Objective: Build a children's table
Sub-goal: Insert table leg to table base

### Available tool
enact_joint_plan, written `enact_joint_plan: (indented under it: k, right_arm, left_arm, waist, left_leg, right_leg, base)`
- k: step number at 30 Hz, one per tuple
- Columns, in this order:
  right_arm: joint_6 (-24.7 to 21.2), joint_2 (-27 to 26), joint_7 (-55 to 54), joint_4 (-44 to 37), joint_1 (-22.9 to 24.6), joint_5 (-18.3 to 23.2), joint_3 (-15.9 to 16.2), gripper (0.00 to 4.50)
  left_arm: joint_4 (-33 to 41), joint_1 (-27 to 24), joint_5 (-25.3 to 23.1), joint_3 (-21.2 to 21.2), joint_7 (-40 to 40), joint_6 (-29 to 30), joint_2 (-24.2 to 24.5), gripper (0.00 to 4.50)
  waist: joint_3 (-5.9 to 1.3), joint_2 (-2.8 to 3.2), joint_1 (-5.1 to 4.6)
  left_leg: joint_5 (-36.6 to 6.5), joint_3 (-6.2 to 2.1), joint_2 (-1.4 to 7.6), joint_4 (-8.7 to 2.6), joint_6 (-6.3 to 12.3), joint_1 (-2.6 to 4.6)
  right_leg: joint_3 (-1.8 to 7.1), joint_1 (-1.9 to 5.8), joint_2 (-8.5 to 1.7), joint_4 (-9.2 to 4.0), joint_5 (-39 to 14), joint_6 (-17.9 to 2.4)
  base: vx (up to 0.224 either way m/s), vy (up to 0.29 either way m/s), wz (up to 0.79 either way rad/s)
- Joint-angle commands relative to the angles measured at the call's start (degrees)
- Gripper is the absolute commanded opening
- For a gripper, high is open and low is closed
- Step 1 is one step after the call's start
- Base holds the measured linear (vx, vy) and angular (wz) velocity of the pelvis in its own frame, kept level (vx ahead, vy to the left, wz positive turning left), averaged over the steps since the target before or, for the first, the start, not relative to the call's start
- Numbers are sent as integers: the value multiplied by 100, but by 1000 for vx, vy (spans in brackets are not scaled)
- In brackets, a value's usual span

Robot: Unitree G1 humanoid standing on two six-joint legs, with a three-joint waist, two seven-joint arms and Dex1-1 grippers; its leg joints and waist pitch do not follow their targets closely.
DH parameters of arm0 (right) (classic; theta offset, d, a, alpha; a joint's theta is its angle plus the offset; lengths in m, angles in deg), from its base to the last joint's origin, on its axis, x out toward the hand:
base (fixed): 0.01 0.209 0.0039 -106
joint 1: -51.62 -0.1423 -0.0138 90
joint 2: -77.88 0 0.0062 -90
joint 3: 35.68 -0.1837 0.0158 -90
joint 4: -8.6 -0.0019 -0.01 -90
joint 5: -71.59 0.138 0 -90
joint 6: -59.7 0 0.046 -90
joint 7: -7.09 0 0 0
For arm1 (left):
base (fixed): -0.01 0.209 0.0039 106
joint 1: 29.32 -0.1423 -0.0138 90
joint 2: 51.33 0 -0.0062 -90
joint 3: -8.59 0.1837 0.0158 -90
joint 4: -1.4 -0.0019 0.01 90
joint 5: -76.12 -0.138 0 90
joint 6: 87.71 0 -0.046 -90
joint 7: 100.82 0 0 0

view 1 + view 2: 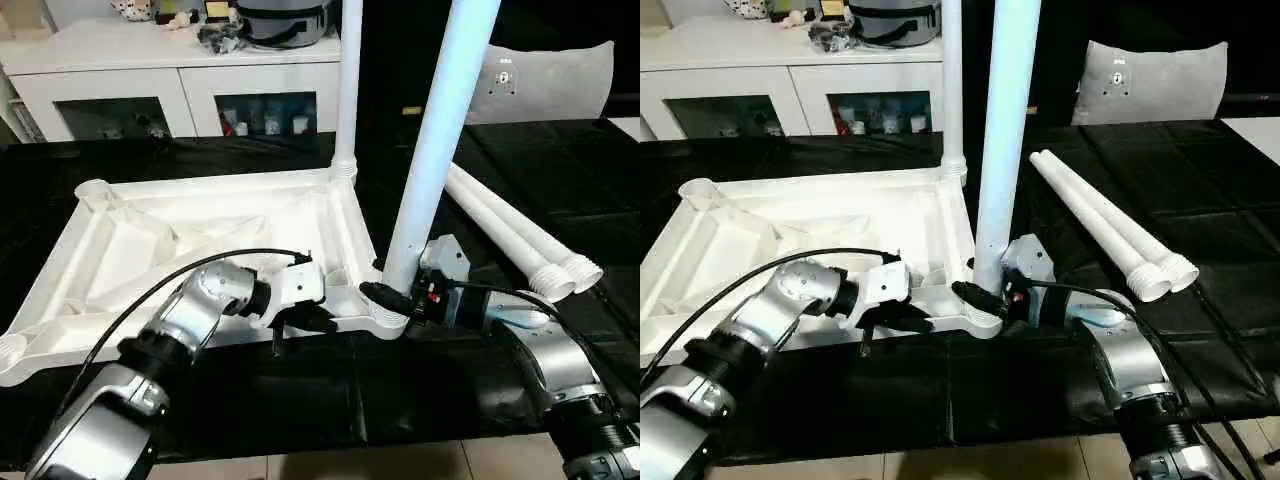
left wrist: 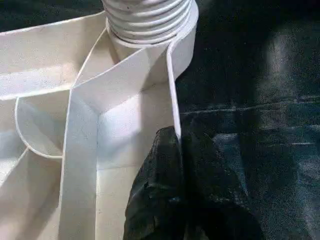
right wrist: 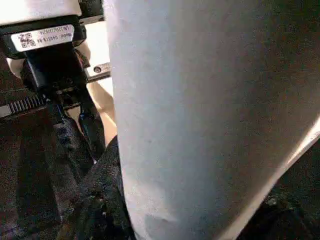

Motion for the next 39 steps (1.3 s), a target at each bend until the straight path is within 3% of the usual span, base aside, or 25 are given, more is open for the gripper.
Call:
enact_joint_plan:
  k: [1, 9, 12, 14, 15, 16, 17, 18, 19, 20, 23, 24, 25, 29, 31, 33, 36, 38, 39]
  right_arm:
    - [-546, 71, 5, 547, 446, -475, 401, 191]
    - [-696, -93, -307, 497, 482, -308, 251, 191]
    - [-769, -298, -863, 621, 365, -375, 77, 191]
    - [-835, -489, -1276, 642, 301, -420, -16, 191]
    - [-836, -494, -1286, 642, 299, -421, -19, 191]
    - [-862, -606, -1482, 651, 248, -458, -45, 191]
    - [-864, -616, -1500, 654, 242, -463, -47, 191]
    - [-882, -673, -1595, 677, 195, -491, -52, 191]
    - [-908, -733, -1680, 706, 140, -511, -47, 191]
    - [-899, -787, -1760, 748, 78, -534, -45, 191]
    - [-830, -926, -1989, 879, -141, -589, -29, 191]
    - [-845, -957, -2020, 872, -170, -576, -30, 191]
    - [-856, -973, -2036, 866, -181, -570, -29, 191]
    - [-888, -1029, -2076, 840, -193, -536, -33, 191]
    - [-883, -1068, -2097, 856, -202, -536, -50, 191]
    - [-866, -1087, -2118, 878, -217, -531, -62, 191]
    - [-969, -1173, -2117, 913, -262, -357, -163, 191]
    - [-932, -1205, -2168, 967, -309, -327, -214, 191]
    - [-909, -1230, -2159, 1011, -335, -285, -254, 247]
  left_arm:
    - [-22, 205, -222, 181, -246, -144, 57, 0]
    - [-207, 326, -97, -42, -160, -73, 98, 0]
    - [351, -18, 86, -261, 46, 448, 175, 0]
    - [1150, -481, 227, -512, 408, 1223, 207, 0]
    - [1174, -495, 229, -518, 420, 1242, 207, 0]
    - [1862, -897, 254, -619, 657, 1686, 218, 0]
    - [1939, -942, 256, -626, 678, 1734, 219, 0]
    - [2386, -1196, 256, -657, 798, 2021, 213, 0]
    - [2866, -1451, 224, -656, 913, 2337, 202, 0]
    - [3281, -1660, 179, -645, 1029, 2623, 163, 0]
    - [4271, -2031, -114, -540, 1629, 3534, -255, 0]
    - [4407, -2041, -192, -495, 1797, 3712, -384, 0]
    - [4460, -2039, -229, -476, 1877, 3788, -442, 0]
    - [4499, -1912, -233, -415, 2141, 3981, -622, 0]
    - [4420, -1797, -223, -401, 2197, 3977, -609, 0]
    - [4461, -1782, -255, -382, 2195, 4038, -579, 0]
    - [4547, -1775, -355, -355, 2244, 4169, -544, 0]
    - [4514, -1763, -359, -357, 2312, 4158, -544, 0]
    - [4475, -1756, -341, -365, 2346, 4131, -548, 0]
  waist:
    - [-102, 15, -66]
    - [-97, 28, -78]
    - [-72, 32, -137]
    - [-50, 31, -164]
    - [-28, 26, -189]
    - [-21, -16, -195]
    - [-21, 9, -242]
    - [-29, 25, -254]
    - [-16, -7, -309]
    - [-29, 2, -351]
    - [-56, -6, -384]
    - [-98, -66, -393]
    - [-93, -35, -346]
    - [-109, -57, -282]
    - [-131, 8, -238]
    - [-124, -22, -238]
    - [-128, 33, -247]
    - [-130, 21, -254]
    - [-132, 27, -254]
  left_leg:
    - [-2889, -205, 398, -564, -261, 104]
    - [-2770, -202, 402, -590, -245, 68]
    - [-2883, -224, 412, -618, -313, 47]
    - [-3040, -233, 414, -621, -342, 67]
    - [-3075, -263, 414, -633, -346, 31]
    - [-3158, -267, 412, -634, -339, 44]
    - [-3040, -284, 417, -662, -332, -10]
    - [-3037, -288, 429, -666, -345, 0]
    - [-3088, -288, 430, -673, -349, -12]
    - [-2997, -294, 429, -681, -320, -55]
    - [-2561, -230, 400, -633, -163, -66]
    - [-2410, -208, 418, -612, -132, -59]
    - [-2115, -189, 405, -592, -28, -71]
    - [-1763, -155, 385, -555, 111, -86]
    - [-1669, -160, 383, -550, 106, -75]
    - [-1700, -155, 383, -552, 90, -77]
    - [-1855, -168, 380, -562, 15, -69]
    - [-1930, -167, 380, -559, -13, -57]
    - [-1931, -167, 376, -558, -21, -63]
  right_leg:
    - [207, -43, -379, -558, -2236, -1092]
    - [203, -22, -383, -538, -1976, -1175]
    - [200, -43, -393, -534, -2179, -1164]
    - [205, -81, -397, -554, -2545, -1089]
    - [207, -80, -411, -560, -2748, -1015]
    - [209, -111, -408, -600, -3013, -893]
    - [209, -81, -406, -572, -2884, -892]
    - [207, -87, -403, -568, -2811, -899]
    - [197, -98, -382, -564, -2711, -919]
    - [191, -61, -386, -541, -2519, -952]
    - [184, -63, -343, -555, -1968, -1095]
    - [198, -34, -354, -545, -1759, -1147]
    - [196, -28, -354, -544, -1475, -1216]
    - [176, -1, -324, -519, -1061, -1305]
    - [168, 17, -320, -495, -892, -1318]
    - [162, 22, -311, -494, -829, -1327]
    - [158, 31, -319, -491, -968, -1316]
    - [155, 22, -313, -507, -1057, -1297]
    - [155, 26, -315, -505, -1072, -1296]
  base:
    - [0, 0, 0]
    - [0, 0, 0]
    - [0, 0, 0]
    - [0, 0, 0]
    - [0, 0, 0]
    - [0, 0, 0]
    - [0, 0, 0]
    - [0, 0, 0]
    - [0, 0, 0]
    - [0, 0, 0]
    - [0, 0, 0]
    - [0, 0, 0]
    - [0, 0, 0]
    - [0, 0, 0]
    - [0, 0, 0]
    - [0, 0, 0]
    - [0, 0, 0]
    - [0, 0, 0]
    - [0, 0, 0]
